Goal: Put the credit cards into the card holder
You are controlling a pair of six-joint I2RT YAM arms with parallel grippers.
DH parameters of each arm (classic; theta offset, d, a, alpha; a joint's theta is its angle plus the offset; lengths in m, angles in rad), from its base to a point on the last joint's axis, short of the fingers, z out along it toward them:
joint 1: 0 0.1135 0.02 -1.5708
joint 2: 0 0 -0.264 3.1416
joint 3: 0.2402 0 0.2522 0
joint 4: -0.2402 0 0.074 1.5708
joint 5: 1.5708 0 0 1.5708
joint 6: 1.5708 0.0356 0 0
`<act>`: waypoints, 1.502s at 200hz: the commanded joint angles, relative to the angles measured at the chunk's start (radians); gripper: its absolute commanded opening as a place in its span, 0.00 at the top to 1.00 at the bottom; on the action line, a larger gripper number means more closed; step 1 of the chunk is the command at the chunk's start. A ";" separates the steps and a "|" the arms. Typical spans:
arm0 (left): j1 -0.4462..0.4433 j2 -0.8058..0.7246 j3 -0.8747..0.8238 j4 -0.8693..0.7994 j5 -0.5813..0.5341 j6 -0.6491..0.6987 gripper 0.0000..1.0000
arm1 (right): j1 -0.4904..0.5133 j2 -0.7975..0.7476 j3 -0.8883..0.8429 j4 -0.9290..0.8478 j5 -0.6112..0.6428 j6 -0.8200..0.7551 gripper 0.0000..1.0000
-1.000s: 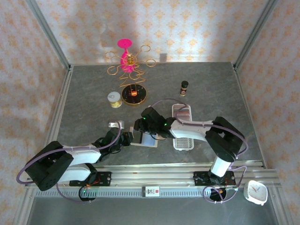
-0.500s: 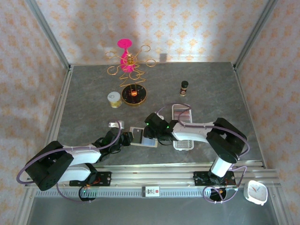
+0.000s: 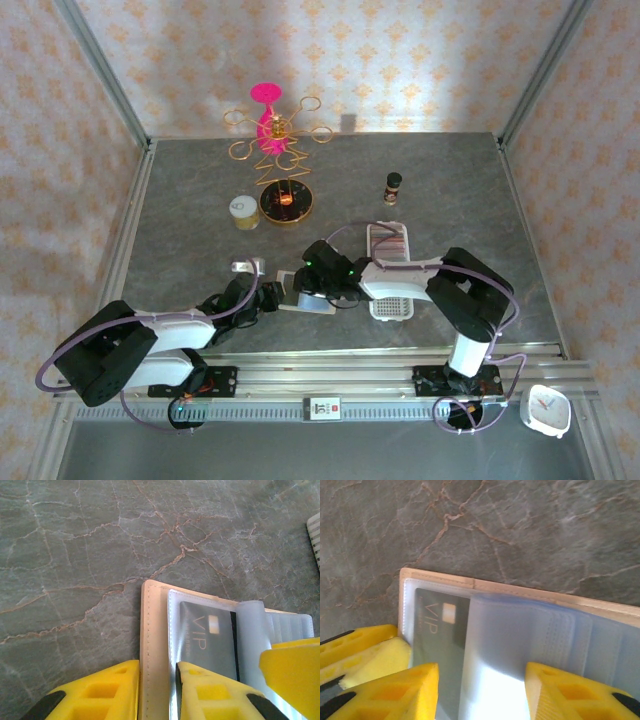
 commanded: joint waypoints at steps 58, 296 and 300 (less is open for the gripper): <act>-0.049 0.042 -0.044 -0.051 0.145 -0.054 0.76 | 0.009 -0.003 0.035 0.073 -0.037 0.054 0.52; -0.054 0.035 -0.051 -0.040 0.146 -0.068 0.76 | 0.009 -0.039 -0.028 0.244 -0.065 0.109 0.30; -0.054 0.034 -0.050 -0.039 0.146 -0.068 0.76 | 0.009 -0.038 -0.029 0.243 -0.062 0.108 0.30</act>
